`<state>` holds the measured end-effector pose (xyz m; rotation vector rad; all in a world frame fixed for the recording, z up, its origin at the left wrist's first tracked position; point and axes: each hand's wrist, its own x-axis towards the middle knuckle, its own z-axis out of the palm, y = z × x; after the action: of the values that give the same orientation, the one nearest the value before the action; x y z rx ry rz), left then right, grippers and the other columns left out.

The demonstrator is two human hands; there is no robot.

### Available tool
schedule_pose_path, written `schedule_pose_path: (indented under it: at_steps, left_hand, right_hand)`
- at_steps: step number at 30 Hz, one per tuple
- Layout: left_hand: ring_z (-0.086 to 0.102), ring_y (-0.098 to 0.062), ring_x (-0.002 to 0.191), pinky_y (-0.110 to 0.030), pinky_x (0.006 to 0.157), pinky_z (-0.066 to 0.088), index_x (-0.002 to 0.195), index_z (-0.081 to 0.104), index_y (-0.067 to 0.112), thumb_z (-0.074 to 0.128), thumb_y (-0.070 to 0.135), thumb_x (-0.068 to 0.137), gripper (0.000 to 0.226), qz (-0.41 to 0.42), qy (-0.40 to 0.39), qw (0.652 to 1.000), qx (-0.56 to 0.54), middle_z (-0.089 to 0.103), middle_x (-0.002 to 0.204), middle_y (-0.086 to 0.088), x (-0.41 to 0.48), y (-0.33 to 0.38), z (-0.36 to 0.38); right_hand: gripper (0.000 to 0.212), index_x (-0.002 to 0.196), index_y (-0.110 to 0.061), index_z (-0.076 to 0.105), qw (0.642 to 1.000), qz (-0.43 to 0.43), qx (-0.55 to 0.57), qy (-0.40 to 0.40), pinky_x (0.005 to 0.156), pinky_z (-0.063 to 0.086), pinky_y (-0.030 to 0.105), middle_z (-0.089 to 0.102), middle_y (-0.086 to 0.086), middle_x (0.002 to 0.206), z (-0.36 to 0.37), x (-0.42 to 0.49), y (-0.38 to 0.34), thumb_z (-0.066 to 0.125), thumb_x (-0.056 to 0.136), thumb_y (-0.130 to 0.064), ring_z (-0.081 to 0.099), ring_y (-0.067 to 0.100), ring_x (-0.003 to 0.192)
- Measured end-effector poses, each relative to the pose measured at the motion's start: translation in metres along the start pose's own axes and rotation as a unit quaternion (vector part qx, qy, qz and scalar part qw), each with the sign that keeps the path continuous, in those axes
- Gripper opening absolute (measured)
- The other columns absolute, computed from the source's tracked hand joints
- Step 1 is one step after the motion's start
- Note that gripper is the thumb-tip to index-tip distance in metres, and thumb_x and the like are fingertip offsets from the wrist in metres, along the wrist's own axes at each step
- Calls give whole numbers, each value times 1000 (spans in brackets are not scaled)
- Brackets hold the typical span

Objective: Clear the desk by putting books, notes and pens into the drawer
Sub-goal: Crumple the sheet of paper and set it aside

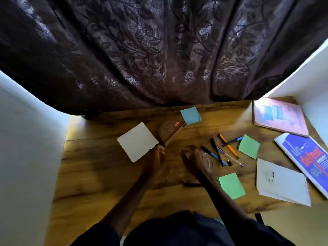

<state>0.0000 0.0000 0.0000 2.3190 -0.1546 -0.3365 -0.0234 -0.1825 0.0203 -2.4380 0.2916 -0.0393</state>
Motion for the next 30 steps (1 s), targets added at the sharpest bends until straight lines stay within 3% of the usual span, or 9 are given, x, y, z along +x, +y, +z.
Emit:
schedule_pose_path:
  at_steps: [3,5,7,10,16,20,24,28,30]
  left_hand:
    - [66,-16,101,-27,80,51,114,60,22,58,33,98,19,-4,88,996,15,70,108,3,24,6,-6]
    - [65,-17,107,-30,84,55,119,59,20,56,38,99,26,-21,121,992,3,69,114,1,46,15,-10]
    - [61,-19,117,-36,95,54,131,53,22,52,48,99,41,-65,101,993,-1,64,127,0,68,21,-11]
    - [53,-25,132,-42,107,46,144,45,19,54,51,97,57,-124,15,992,15,54,144,-4,96,26,-11]
    - [59,-28,125,-39,101,52,139,50,11,67,29,94,51,-116,-19,993,11,64,132,-10,116,17,-7]
    - [63,-27,119,-34,96,52,133,59,10,70,24,93,44,-125,-5,992,-32,68,126,-10,116,9,-5]
    - [69,-20,104,-21,81,53,119,67,13,75,22,88,33,-65,8,995,-74,73,113,-4,106,12,-9]
    - [69,-15,97,-20,80,53,112,70,16,70,25,91,22,13,30,998,-51,74,106,1,88,17,-13]
    - [69,-15,98,-24,84,55,112,72,16,68,27,93,22,42,39,998,-22,75,109,1,78,16,-14]
  right_hand:
    - [14,89,-7,75,999,18,31,24,66,52,29,75,10,93,-4,23,0,79,82,-19,70,26,81]
    - [24,100,-8,73,999,26,33,19,70,51,29,74,9,102,-8,46,-5,80,79,-19,70,26,89]
    - [42,117,-8,65,999,35,38,12,73,49,27,70,8,113,-9,71,-5,80,81,-24,68,23,98]
    - [55,124,-8,54,997,58,41,2,76,49,31,65,13,119,-5,103,-1,79,82,-34,63,29,106]
    - [65,128,-4,42,991,112,31,-69,72,46,30,67,17,116,4,124,9,83,79,-19,67,35,102]
    - [66,128,-7,43,991,112,58,-45,71,51,30,71,13,112,9,118,16,84,75,-12,71,27,97]
    - [63,129,-11,48,984,141,100,-42,75,60,43,75,10,110,1,107,19,83,76,-14,74,21,89]
    - [68,138,-8,44,987,136,72,-36,68,48,25,71,13,118,-8,81,19,80,81,-14,71,26,100]
    - [74,142,-11,40,994,99,50,-14,72,45,23,66,16,125,-10,64,20,81,80,-13,66,29,108]
